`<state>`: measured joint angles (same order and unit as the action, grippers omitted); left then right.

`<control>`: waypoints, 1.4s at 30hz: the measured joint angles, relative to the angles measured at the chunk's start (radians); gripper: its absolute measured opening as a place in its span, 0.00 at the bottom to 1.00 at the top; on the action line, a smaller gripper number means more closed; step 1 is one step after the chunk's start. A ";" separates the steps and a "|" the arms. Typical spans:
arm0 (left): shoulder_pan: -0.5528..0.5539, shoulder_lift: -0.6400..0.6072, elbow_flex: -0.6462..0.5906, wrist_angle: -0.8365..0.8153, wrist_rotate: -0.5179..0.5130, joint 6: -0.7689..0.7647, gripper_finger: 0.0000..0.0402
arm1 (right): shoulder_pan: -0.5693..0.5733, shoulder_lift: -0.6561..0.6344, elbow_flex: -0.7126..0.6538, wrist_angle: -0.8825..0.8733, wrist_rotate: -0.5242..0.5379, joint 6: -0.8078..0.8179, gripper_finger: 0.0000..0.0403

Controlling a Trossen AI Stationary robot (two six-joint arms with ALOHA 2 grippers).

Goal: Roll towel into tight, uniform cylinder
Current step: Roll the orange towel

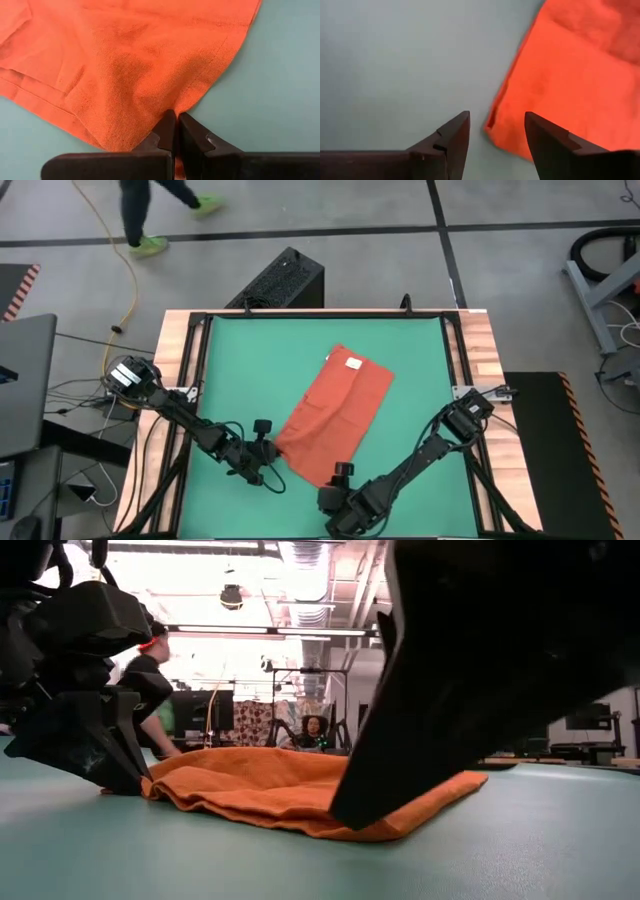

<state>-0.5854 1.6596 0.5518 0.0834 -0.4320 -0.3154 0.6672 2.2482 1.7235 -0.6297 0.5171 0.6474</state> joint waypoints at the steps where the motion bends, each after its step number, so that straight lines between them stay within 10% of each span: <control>1: 0.000 0.000 0.000 0.000 0.000 0.000 0.00 | 0.000 0.000 0.000 0.000 0.002 0.000 0.51; 13: 0.000 0.000 0.000 0.000 -0.001 -0.011 0.00 | 0.001 -0.010 -0.127 0.107 0.023 0.037 0.47; 23: 0.000 0.001 0.004 -0.001 -0.010 -0.043 0.00 | -0.016 -0.007 -0.124 0.012 0.068 0.136 0.04; 42: -0.062 -0.042 0.446 -0.746 -0.168 -0.049 0.00 | 0.000 0.002 0.434 -0.655 0.445 0.114 0.00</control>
<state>-0.6475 1.6173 0.9975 -0.6628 -0.5998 -0.3641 0.6674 2.2501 2.1571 -1.2848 0.9624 0.7610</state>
